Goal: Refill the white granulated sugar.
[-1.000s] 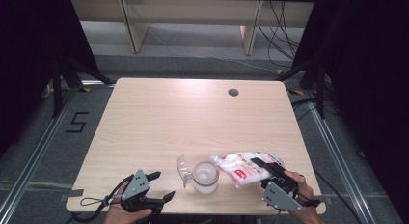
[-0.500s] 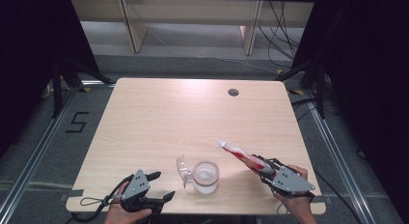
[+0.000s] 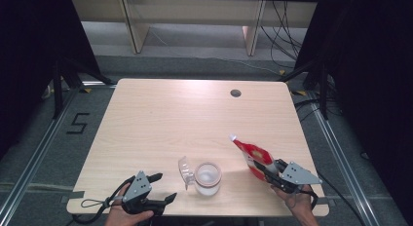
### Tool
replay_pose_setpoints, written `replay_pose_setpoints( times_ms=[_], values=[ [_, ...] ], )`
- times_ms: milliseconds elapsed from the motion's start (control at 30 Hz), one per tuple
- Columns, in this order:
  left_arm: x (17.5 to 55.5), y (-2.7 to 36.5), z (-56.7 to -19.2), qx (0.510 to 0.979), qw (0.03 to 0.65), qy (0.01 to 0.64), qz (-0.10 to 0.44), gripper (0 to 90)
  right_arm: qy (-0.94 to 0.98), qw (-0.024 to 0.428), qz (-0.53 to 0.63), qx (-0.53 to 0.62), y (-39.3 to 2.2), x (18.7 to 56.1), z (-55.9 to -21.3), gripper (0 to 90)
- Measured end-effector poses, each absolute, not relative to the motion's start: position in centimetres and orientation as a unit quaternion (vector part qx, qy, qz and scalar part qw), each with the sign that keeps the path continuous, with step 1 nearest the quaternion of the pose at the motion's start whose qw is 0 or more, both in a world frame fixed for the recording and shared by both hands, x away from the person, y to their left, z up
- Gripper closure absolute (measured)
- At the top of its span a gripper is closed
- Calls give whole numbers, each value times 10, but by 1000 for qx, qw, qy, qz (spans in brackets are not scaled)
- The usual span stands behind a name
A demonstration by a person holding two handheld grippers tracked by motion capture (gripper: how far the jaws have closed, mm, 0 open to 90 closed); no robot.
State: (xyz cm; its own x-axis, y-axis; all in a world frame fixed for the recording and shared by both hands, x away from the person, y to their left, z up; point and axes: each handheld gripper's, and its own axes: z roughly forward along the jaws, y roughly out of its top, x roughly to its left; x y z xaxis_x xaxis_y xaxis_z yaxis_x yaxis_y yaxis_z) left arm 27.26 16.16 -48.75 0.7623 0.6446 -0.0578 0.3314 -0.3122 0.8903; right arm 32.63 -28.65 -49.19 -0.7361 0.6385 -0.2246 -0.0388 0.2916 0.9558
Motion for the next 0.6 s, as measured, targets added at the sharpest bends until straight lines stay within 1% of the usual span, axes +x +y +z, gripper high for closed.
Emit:
replay_pose_setpoints(
  times_ms=[67, 100, 133, 200, 233, 267, 300, 367, 500, 533, 600],
  values=[
    [273, 161, -487, 795, 500, 307, 156, 204, 744, 303, 558, 208, -288, 325, -493, 740],
    [272, 161, -487, 795, 500, 307, 155, 204, 747, 294, 556, 217, -288, 323, -494, 740],
    [272, 161, -487, 795, 500, 307, 156, 204, 747, 302, 551, 218, -289, 323, -493, 740],
    [273, 162, -487, 794, 500, 307, 157, 204, 744, 298, 552, 230, -290, 321, -493, 740],
    [273, 162, -487, 795, 500, 307, 157, 204, 743, 307, 552, 223, -292, 321, -493, 740],
    [273, 161, -488, 795, 500, 307, 157, 204, 746, 294, 552, 230, -292, 320, -493, 740],
    [273, 161, -488, 794, 500, 307, 157, 204, 742, 304, 546, 243, -292, 318, -493, 739],
    [273, 161, -488, 795, 499, 308, 157, 204, 741, 306, 545, 244, -293, 318, -492, 739],
    [273, 161, -488, 795, 500, 308, 157, 204, 742, 289, 541, 273, -295, 315, -491, 736],
    [273, 161, -488, 794, 500, 308, 156, 204, 739, 307, 537, 264, -297, 318, -492, 735],
    [273, 161, -488, 795, 500, 307, 156, 204, 737, 291, 542, 280, -298, 317, -492, 729]
  ],
)
